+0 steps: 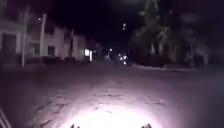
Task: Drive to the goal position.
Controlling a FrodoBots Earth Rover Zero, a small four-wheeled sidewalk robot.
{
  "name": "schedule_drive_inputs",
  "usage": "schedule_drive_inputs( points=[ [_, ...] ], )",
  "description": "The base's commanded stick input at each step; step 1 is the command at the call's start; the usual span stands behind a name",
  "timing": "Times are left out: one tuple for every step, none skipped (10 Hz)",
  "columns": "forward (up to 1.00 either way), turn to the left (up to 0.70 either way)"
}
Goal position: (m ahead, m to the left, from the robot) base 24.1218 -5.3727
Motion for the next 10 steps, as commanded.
schedule_drive_inputs(
  points=[
    [0.70, 0.00],
    [0.70, 0.00],
    [0.70, 0.00],
    [0.70, 0.00],
    [0.70, 0.00],
    [0.70, 0.00],
    [0.70, 0.00],
    [0.70, 0.00],
    [0.70, 0.00],
    [0.70, 0.00]
  ],
)
